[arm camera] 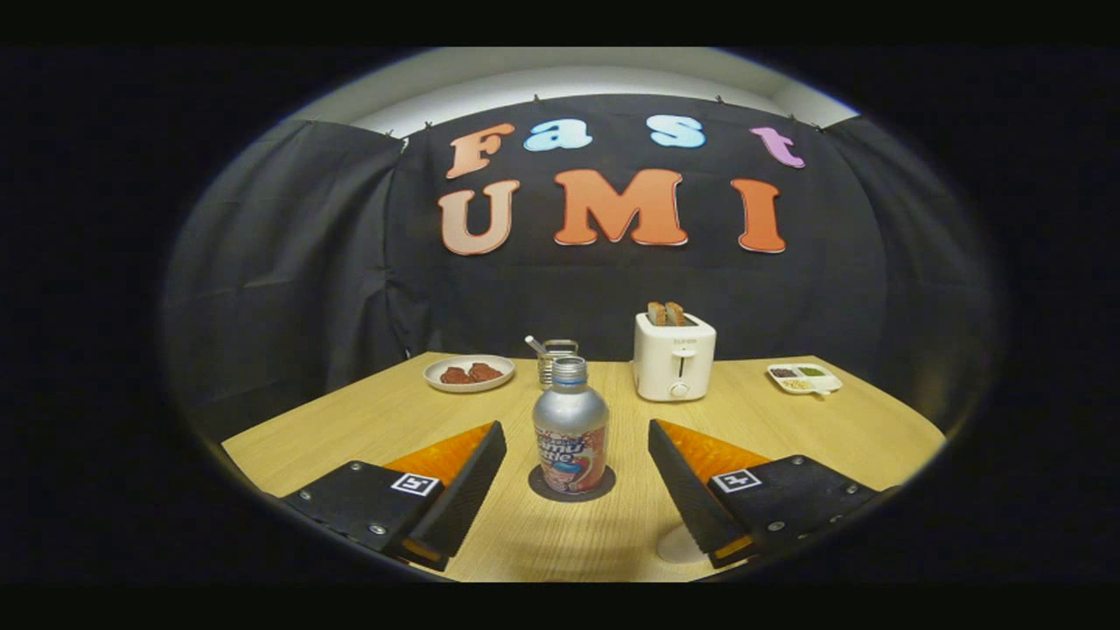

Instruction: Take the bottle from table, then pour the juice into the cup, finally place the bottle on the coaster

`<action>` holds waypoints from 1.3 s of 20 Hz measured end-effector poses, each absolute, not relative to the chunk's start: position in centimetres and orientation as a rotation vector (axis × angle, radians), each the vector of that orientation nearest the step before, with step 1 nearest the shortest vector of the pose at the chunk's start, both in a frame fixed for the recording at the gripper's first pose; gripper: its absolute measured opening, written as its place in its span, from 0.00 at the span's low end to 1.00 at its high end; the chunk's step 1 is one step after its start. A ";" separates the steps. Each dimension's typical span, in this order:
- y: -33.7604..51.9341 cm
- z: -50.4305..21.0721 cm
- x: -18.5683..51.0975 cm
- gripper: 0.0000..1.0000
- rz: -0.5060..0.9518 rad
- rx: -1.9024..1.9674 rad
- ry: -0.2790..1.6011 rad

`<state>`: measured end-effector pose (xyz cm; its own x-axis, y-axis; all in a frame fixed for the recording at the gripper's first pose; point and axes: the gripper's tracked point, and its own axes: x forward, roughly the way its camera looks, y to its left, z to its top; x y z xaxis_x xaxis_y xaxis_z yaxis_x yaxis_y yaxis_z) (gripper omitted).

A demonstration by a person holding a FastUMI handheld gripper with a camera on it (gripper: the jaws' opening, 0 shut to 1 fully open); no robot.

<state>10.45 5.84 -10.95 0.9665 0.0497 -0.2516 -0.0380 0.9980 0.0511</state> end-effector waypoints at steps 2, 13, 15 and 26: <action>5.4 -8.3 8.7 0.97 0.058 0.041 0.211; 2.2 3.9 -0.8 0.97 0.071 0.032 -0.066; 1.6 4.6 -1.8 0.97 0.060 0.037 -0.085; 0.3 5.6 -4.2 0.97 0.038 0.043 -0.123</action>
<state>-4.19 0.32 5.63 0.9917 0.0350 0.1239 -0.0403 0.9984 0.0404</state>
